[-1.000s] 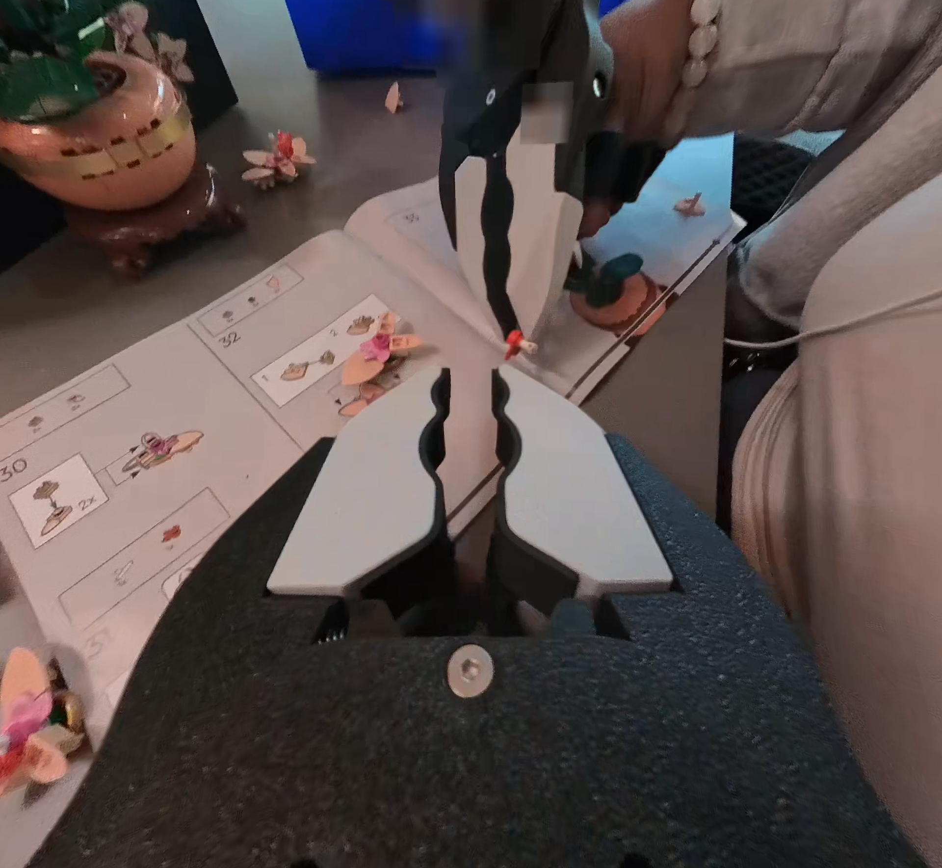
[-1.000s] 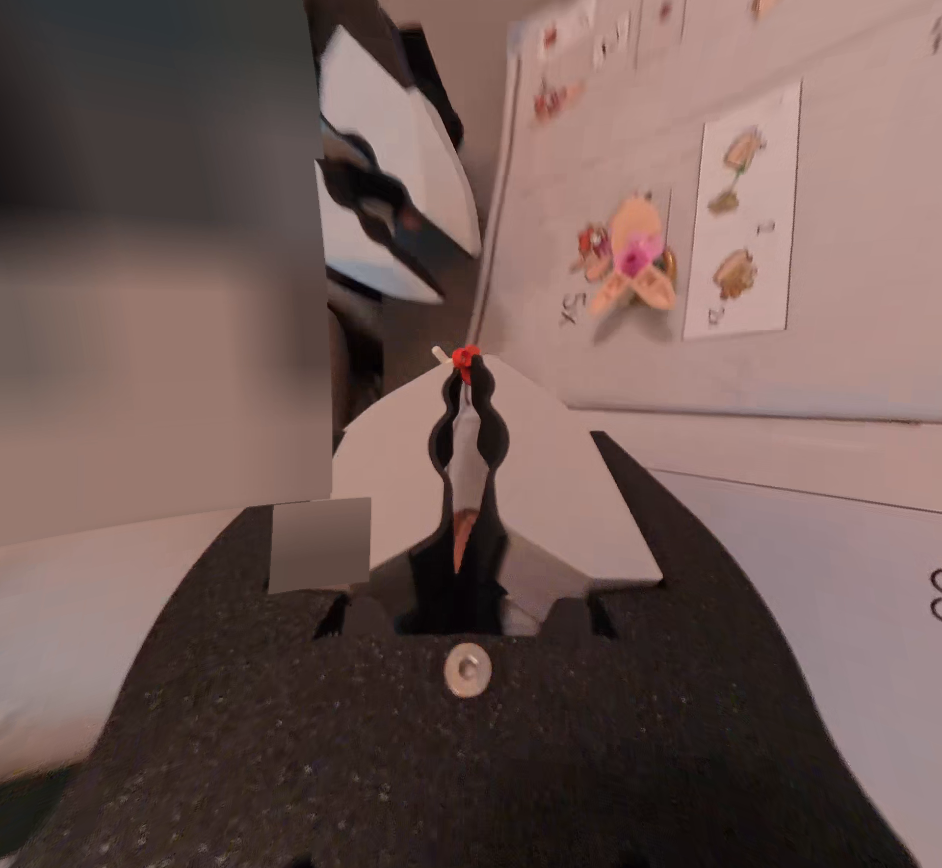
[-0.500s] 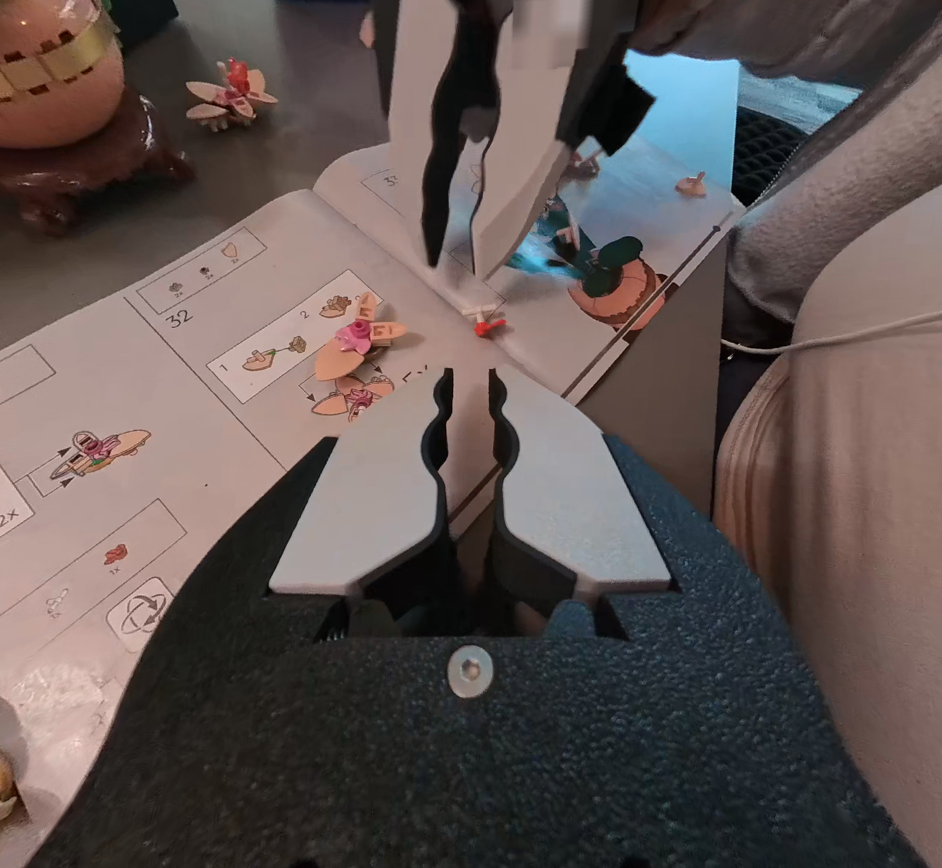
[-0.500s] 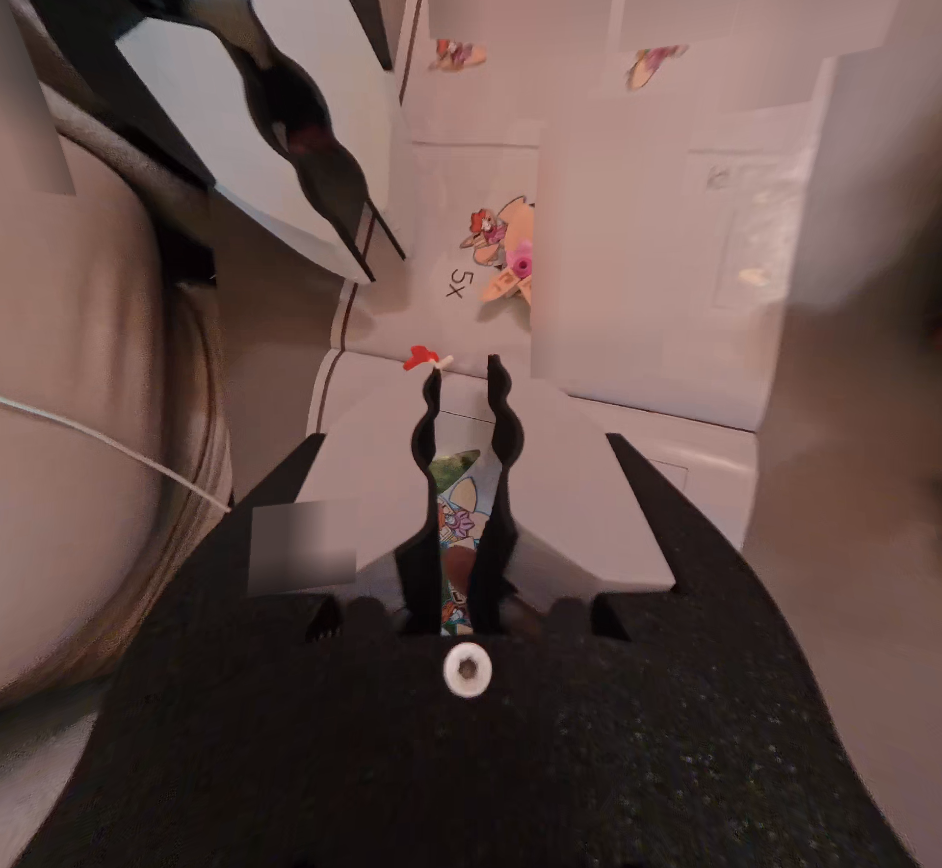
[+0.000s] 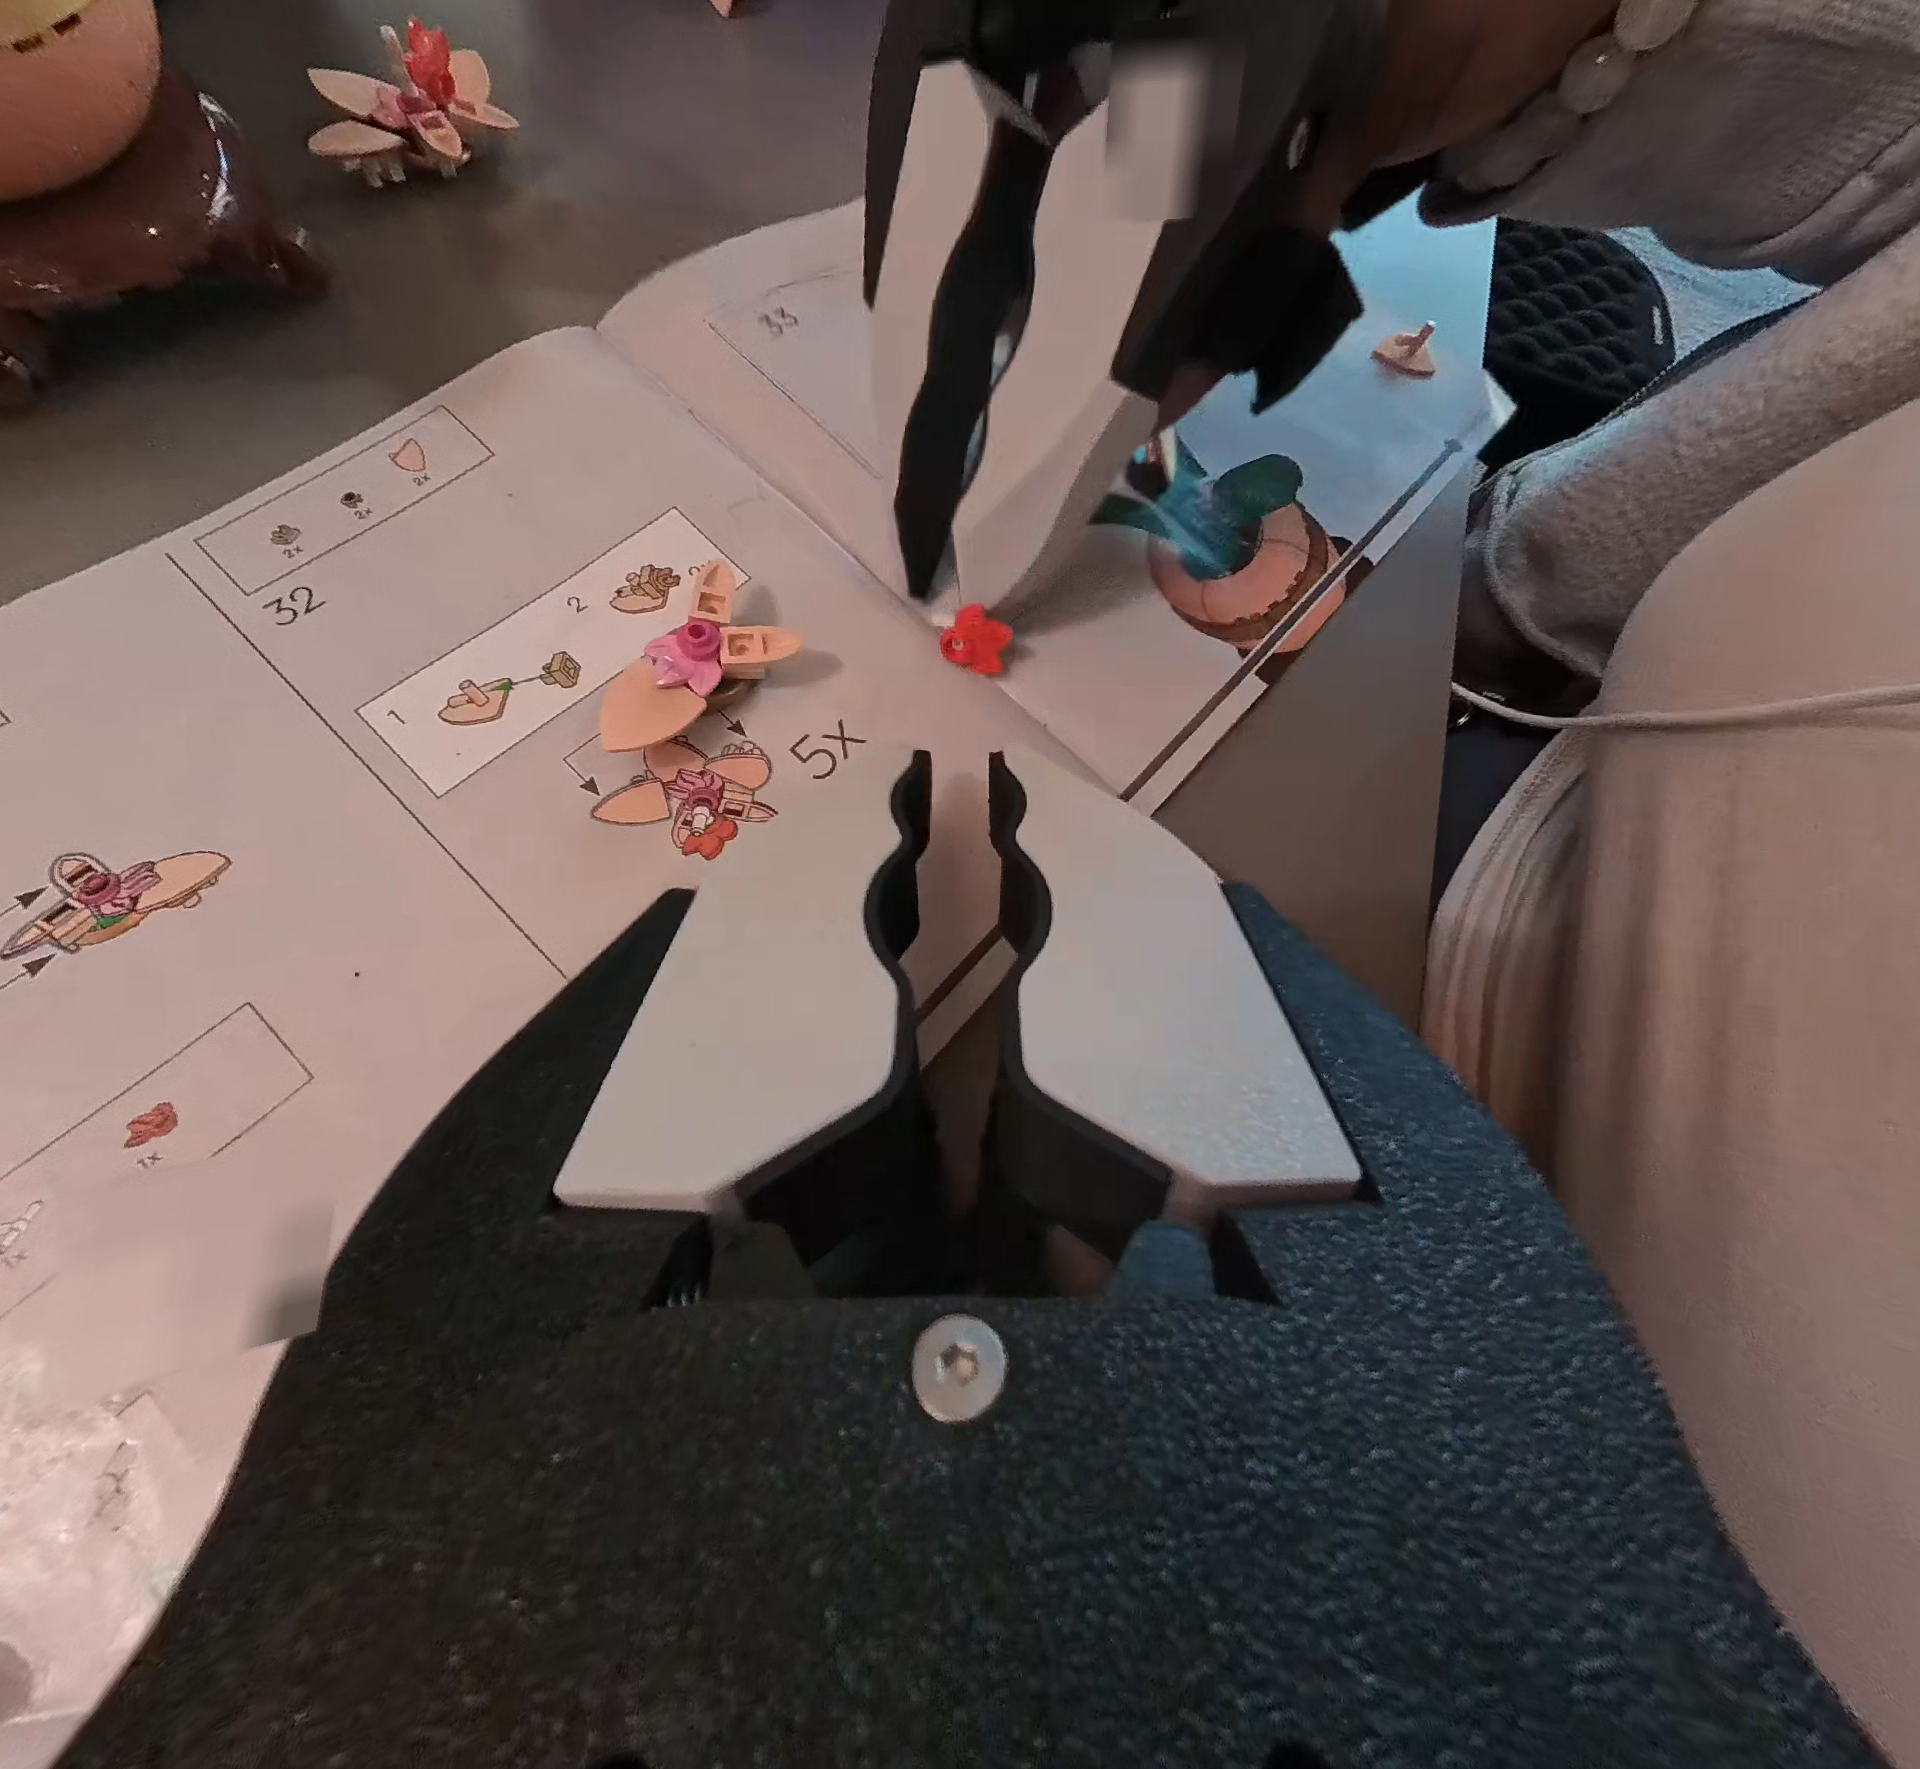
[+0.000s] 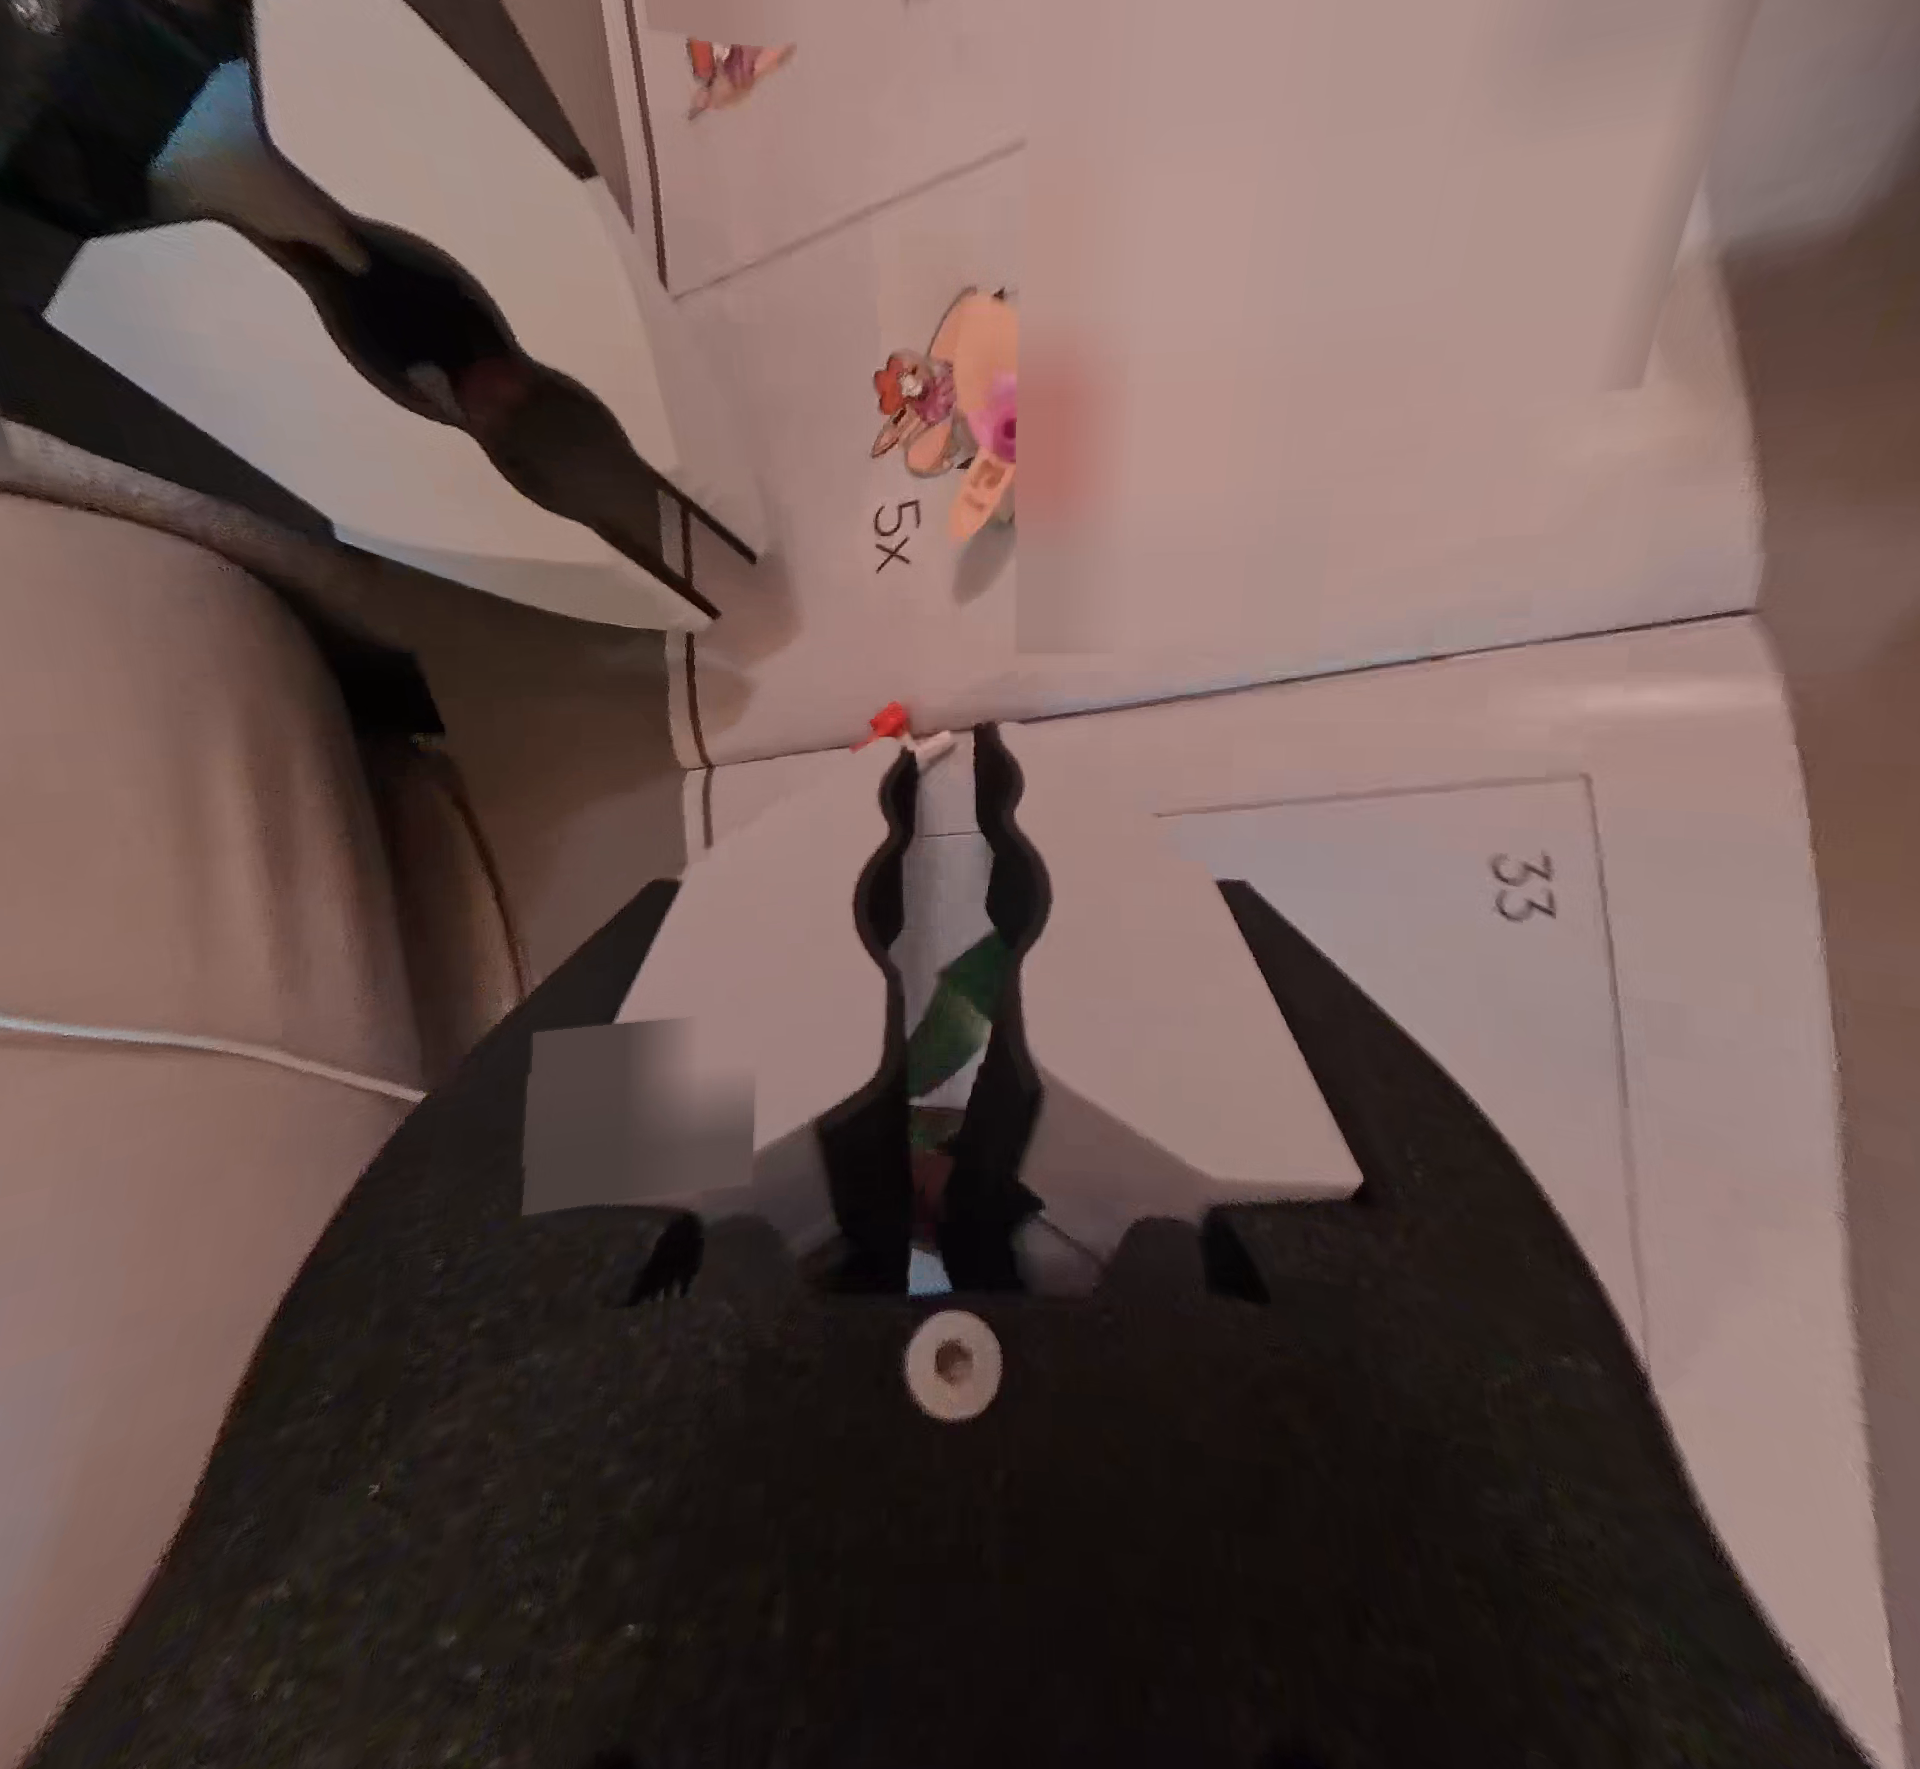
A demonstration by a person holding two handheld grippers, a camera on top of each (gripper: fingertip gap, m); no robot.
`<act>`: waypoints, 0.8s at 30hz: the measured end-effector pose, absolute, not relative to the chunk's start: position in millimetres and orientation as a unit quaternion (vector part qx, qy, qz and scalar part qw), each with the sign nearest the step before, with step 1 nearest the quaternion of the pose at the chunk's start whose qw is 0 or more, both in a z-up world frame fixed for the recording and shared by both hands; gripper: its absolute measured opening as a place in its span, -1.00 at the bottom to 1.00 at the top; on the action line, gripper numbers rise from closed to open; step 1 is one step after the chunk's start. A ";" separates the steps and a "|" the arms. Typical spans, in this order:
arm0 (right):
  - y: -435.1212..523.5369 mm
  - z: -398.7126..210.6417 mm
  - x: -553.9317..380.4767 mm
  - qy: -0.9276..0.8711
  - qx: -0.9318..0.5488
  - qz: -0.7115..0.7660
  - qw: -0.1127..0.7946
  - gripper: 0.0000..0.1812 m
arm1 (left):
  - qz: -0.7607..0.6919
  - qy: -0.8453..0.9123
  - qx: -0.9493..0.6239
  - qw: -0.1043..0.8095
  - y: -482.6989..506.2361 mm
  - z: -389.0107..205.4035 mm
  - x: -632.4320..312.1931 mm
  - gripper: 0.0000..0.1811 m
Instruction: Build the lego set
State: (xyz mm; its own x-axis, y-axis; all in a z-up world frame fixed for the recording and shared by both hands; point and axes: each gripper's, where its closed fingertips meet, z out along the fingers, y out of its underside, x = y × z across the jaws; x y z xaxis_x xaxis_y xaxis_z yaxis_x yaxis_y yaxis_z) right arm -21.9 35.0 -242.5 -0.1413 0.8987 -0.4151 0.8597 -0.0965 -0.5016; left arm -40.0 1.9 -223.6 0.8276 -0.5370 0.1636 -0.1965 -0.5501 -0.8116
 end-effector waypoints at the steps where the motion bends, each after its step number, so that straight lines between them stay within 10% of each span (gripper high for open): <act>1: 31.2 -241.9 -23.6 -0.671 -0.652 0.353 0.021 -0.87 | -0.207 0.209 -0.859 0.419 1.3 -224.2 -39.6 -0.90; 24: 4.8 -226.0 -30.2 -0.820 -0.453 0.323 0.132 -0.83 | -0.294 0.181 -0.876 0.337 -11.9 -237.3 -28.6 -0.93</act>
State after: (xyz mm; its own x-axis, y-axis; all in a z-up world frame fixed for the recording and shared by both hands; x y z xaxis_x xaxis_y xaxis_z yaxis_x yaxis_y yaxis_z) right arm -30.2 4.8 -226.0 -0.5539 0.8291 -0.0759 0.6581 0.3801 -0.6499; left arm -28.6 -11.9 -237.3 0.7612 -0.5154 0.3936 -0.1193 -0.7079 -0.6962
